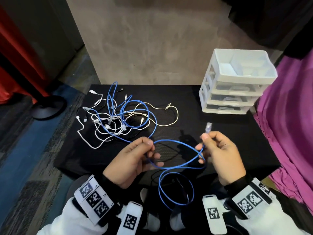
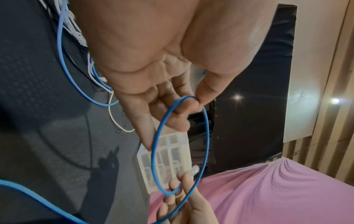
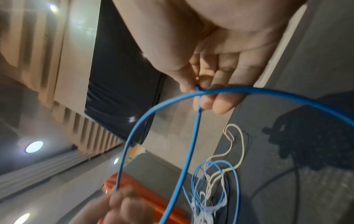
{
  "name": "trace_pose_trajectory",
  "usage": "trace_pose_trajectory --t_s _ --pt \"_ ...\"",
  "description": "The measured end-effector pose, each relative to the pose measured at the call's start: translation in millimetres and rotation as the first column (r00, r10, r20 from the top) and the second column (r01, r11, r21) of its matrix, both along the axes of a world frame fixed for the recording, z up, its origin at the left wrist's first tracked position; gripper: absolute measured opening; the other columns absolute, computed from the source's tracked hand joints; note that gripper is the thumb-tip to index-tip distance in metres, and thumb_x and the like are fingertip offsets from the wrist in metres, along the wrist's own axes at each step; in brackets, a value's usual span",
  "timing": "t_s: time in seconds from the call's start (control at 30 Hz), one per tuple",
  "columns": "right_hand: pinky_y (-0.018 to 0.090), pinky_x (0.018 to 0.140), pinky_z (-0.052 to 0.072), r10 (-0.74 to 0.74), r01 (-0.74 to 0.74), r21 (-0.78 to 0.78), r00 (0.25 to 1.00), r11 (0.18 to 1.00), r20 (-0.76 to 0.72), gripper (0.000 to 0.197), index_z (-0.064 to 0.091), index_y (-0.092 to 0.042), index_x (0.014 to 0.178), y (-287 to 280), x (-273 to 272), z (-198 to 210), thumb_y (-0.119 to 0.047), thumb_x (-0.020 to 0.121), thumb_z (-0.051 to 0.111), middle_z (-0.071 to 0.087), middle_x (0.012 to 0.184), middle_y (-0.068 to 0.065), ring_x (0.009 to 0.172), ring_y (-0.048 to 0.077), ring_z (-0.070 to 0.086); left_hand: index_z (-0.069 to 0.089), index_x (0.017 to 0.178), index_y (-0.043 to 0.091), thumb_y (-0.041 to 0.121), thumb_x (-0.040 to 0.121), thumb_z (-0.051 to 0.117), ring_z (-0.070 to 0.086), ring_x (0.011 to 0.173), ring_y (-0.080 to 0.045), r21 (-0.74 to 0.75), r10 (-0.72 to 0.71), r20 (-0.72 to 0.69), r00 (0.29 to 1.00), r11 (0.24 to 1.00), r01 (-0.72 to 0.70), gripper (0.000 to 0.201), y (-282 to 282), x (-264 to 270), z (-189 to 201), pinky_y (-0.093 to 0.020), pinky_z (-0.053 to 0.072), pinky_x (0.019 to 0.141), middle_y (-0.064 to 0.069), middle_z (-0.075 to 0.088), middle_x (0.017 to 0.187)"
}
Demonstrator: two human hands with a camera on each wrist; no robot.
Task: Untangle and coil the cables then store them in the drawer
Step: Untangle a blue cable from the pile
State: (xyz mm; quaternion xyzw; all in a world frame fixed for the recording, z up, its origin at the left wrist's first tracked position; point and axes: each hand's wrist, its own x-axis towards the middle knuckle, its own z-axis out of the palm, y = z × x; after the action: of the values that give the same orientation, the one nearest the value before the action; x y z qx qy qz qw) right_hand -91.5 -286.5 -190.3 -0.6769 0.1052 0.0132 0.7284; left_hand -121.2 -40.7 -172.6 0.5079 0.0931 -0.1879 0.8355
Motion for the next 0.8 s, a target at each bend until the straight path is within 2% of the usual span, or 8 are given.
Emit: trace_pose_trajectory --t_s 0.17,0.27,0.37,0.43,0.5,0.67,0.73,0.8 --pt "0.032 0.06 0.059 -0.075 0.077 -0.012 0.988 0.997 0.133 0.014 0.072 -0.014 0.097 -6 6 9 -0.023 0.102 0.062 0.063 0.067 0.006 0.064 0.019 0.057 0.054 0.08 0.014 0.038 0.093 0.058 0.067 0.078 -0.022 0.136 -0.007 -0.045 0.999 0.991 0.013 0.028 -3 -7 -3 -0.056 0.055 0.092 -0.004 0.047 0.07" --pt "0.034 0.087 0.053 0.179 -0.094 -0.283 0.94 0.955 0.291 0.021 0.078 -0.029 0.111 5 -1 13 -0.02 0.104 0.059 0.069 0.081 0.0 0.081 0.013 0.065 0.062 0.09 0.014 0.033 0.1 0.056 0.068 0.068 -0.023 0.223 0.044 -0.046 0.998 0.974 -0.033 0.022 -14 -9 -4 -0.049 0.057 0.081 -0.005 0.045 0.065" --pt "0.035 0.093 0.053 0.487 -0.323 -0.478 0.83 0.817 0.271 0.035 0.076 -0.036 0.122 16 -9 14 -0.01 0.104 0.059 0.066 0.109 -0.006 0.105 0.016 0.066 0.062 0.09 0.014 0.03 0.104 0.053 0.067 0.063 -0.02 0.224 0.096 -0.062 0.993 0.971 -0.08 0.023 -21 -6 1 -0.048 0.06 0.07 -0.003 0.045 0.063" --pt "0.028 0.087 0.055 0.583 -0.41 -0.529 0.784 0.742 0.21 0.037 0.078 -0.036 0.118 20 -12 14 -0.007 0.101 0.063 0.063 0.113 -0.009 0.106 0.017 0.065 0.063 0.088 0.014 0.029 0.104 0.053 0.066 0.062 -0.019 0.216 0.104 -0.066 0.992 0.972 -0.087 0.024 -22 -4 3 -0.046 0.061 0.064 -0.003 0.045 0.064" --pt "0.024 0.072 0.055 0.587 -0.452 -0.504 0.797 0.736 0.141 0.036 0.081 -0.036 0.111 21 -12 12 -0.006 0.098 0.067 0.069 0.106 -0.008 0.088 0.016 0.07 0.065 0.087 0.014 0.029 0.103 0.055 0.067 0.064 -0.019 0.234 0.104 -0.049 0.993 0.968 -0.089 0.024 -21 -4 5 -0.044 0.062 0.061 -0.003 0.047 0.065" --pt "0.036 0.053 0.056 0.358 -0.326 -0.301 0.932 0.896 0.058 0.032 0.081 -0.032 0.094 25 -11 11 -0.002 0.095 0.071 0.076 0.089 0.003 0.059 0.022 0.069 0.066 0.095 0.005 0.026 0.102 0.057 0.07 0.074 -0.024 0.37 0.055 0.12 0.991 0.924 -0.096 0.023 -25 -12 6 -0.048 0.06 0.068 -0.002 0.054 0.066" --pt "0.036 0.05 0.054 0.293 -0.273 -0.227 0.954 0.935 0.06 0.028 0.063 -0.027 0.098 26 -10 12 -0.001 0.093 0.072 0.072 0.084 0.01 0.056 0.026 0.068 0.068 0.096 0.003 0.021 0.1 0.061 0.071 0.074 -0.024 0.437 0.025 0.221 0.975 0.891 -0.122 0.02 -25 -15 6 -0.055 0.059 0.074 0.001 0.06 0.066" --pt "0.04 0.051 0.053 0.28 -0.26 -0.226 0.958 0.939 0.061 0.029 0.053 -0.021 0.099 24 -10 12 -0.002 0.092 0.073 0.069 0.076 0.011 0.053 0.03 0.067 0.074 0.093 0.009 0.019 0.096 0.066 0.072 0.07 -0.021 0.503 0.011 0.337 0.942 0.843 -0.19 0.013 -23 -15 4 -0.048 0.059 0.076 0.0 0.068 0.068"
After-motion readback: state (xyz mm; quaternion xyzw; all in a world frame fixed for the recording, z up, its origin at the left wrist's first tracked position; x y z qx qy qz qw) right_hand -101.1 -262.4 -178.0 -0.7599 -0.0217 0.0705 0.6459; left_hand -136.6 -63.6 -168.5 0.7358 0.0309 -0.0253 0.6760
